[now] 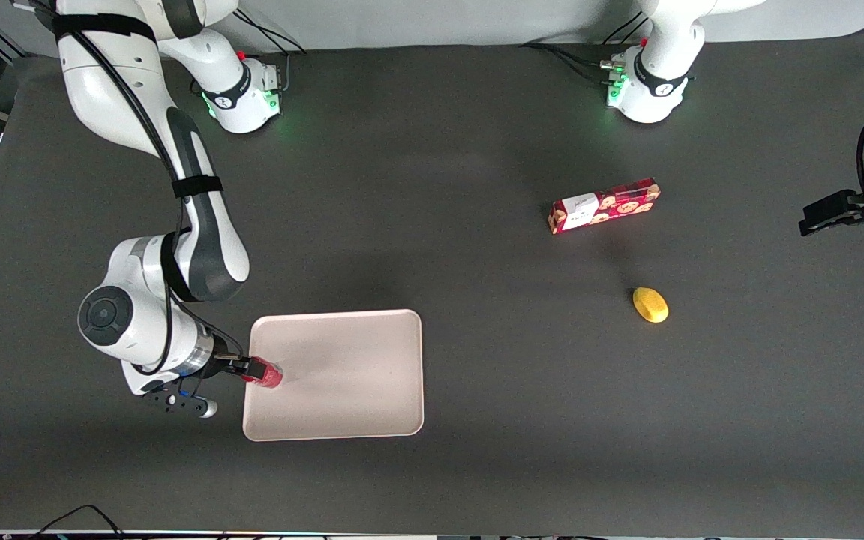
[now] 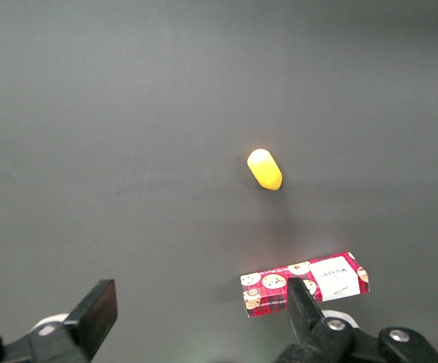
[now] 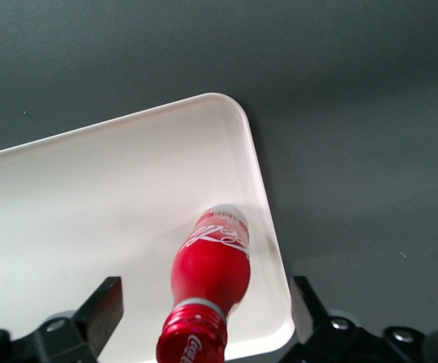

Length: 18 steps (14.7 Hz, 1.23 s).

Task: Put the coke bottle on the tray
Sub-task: 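Stand the bottle upright and lower it onto the tray, then open the right gripper and withdraw it from the bottle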

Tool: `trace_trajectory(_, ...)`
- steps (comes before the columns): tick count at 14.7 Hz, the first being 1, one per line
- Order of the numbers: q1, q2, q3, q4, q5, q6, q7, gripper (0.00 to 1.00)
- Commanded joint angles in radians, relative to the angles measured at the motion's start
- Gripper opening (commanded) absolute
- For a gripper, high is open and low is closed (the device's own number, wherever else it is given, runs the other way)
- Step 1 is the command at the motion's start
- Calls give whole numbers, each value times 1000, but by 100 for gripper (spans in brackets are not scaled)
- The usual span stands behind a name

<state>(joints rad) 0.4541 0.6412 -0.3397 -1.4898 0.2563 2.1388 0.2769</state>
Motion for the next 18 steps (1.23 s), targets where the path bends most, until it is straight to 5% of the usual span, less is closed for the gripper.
trace_trajectory(1, -3, 18, 4, 43, 21, 0, 11, 100)
trace_trajectory(7, -6, -55, 2, 56, 4, -43, -45, 100)
trace_trajectory(11, -64, -237, 4, 40, 3, -260, -185, 100)
trace_trajectory(13, -61, -370, 13, -19, -90, -335, -130, 100)
trace_trajectory(15, -110, -516, 140, -142, -202, -333, 8, 100)
trace_trajectory(18, -222, -630, 272, -243, -229, -330, 45, 100)
